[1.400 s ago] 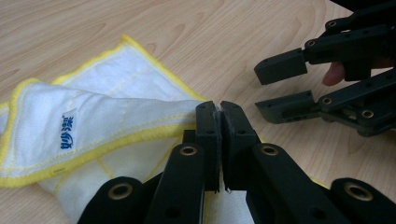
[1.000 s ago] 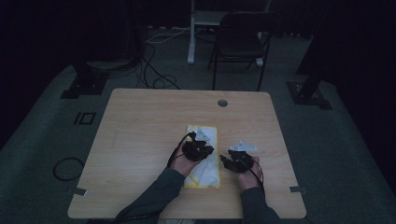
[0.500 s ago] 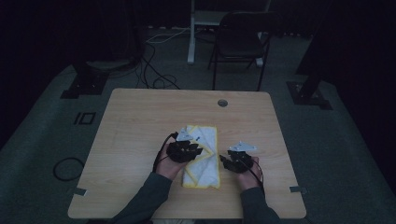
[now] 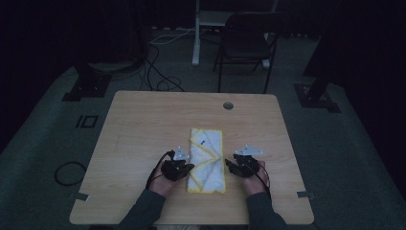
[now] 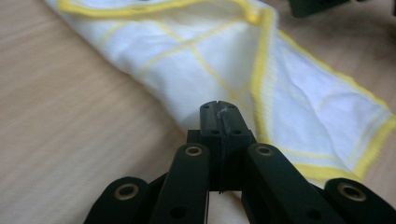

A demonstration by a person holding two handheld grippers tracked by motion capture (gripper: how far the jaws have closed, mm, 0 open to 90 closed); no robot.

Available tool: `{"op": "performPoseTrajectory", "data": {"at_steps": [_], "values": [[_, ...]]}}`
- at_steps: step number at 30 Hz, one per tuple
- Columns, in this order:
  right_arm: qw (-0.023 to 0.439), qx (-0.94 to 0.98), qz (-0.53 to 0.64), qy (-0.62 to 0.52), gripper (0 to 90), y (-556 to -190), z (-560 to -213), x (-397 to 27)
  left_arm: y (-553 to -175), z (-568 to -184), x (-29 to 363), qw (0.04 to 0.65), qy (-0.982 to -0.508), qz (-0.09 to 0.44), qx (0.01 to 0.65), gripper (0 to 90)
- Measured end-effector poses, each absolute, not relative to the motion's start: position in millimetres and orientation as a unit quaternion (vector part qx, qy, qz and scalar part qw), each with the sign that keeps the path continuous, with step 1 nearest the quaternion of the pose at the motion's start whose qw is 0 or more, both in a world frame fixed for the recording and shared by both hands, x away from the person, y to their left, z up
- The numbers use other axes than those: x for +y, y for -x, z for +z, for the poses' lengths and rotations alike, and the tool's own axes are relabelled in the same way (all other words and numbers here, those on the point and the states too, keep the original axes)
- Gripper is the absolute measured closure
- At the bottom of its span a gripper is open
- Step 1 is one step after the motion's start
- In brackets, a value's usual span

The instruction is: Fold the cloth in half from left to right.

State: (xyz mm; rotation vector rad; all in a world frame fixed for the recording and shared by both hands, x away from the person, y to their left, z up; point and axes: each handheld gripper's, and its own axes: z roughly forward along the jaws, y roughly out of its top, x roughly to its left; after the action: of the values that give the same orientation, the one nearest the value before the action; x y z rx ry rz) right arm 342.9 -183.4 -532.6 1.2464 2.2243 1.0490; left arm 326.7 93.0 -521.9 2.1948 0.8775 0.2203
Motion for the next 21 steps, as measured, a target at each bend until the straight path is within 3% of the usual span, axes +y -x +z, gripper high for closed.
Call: {"op": "performPoseTrajectory", "data": {"at_steps": [13,21], "values": [[0.193,0.790,0.376,-0.443,54.1,-343,-531,-185,-302,-534,45,0.377,-0.886,0.050,0.267,87.6],[0.199,0.790,0.384,-0.434,54.5,-344,-526,-181,-299,-534,45,0.380,-0.884,0.061,0.264,85.5]]}}
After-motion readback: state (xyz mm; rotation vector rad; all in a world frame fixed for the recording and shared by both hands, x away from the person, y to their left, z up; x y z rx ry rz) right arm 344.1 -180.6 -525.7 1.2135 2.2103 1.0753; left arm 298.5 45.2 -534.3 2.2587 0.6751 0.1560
